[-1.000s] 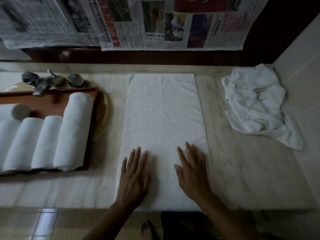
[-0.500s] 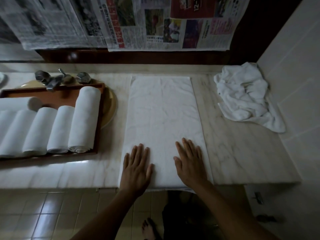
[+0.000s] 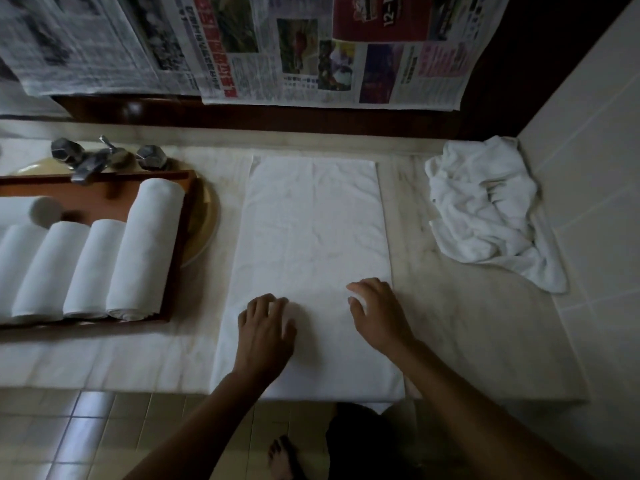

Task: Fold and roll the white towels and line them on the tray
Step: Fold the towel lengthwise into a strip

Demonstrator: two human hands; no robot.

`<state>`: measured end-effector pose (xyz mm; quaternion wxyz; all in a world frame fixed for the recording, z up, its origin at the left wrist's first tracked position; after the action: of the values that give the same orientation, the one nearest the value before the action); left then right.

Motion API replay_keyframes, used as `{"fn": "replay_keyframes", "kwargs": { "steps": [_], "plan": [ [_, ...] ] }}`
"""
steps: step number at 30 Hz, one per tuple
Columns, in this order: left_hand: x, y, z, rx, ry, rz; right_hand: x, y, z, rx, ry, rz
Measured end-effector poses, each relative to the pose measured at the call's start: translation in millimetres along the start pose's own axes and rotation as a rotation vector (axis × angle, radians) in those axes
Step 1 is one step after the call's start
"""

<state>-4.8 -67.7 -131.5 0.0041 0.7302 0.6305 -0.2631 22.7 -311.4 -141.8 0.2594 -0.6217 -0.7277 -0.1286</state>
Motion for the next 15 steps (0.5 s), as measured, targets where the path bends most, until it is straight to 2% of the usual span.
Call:
{"fn": "replay_keyframes", "kwargs": {
  "steps": [3, 6, 15],
  "plan": [
    [-37, 29, -3, -0.006, -0.040, 0.016, -22, 41, -30, -0.041, 0.089, 0.022],
    [-81, 60, -11, -0.025, -0.090, 0.017, -41, 89, -62, -0.010, 0.117, 0.074],
    [-169, 126, -9, 0.057, -0.103, 0.076, -89, 246, -123, 0.173, -0.040, 0.222]
  ]
}}
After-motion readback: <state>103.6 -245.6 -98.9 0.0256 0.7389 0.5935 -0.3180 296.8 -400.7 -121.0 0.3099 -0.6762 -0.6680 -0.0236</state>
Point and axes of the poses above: each hand's wrist, its own y-axis towards the middle knuckle, its own z-axis out of the palm, x = y × z, the point moved 4 cm from there along y, towards the middle knuckle, and after that the axes turned 14 degrees about x, right-handed, at the moved point
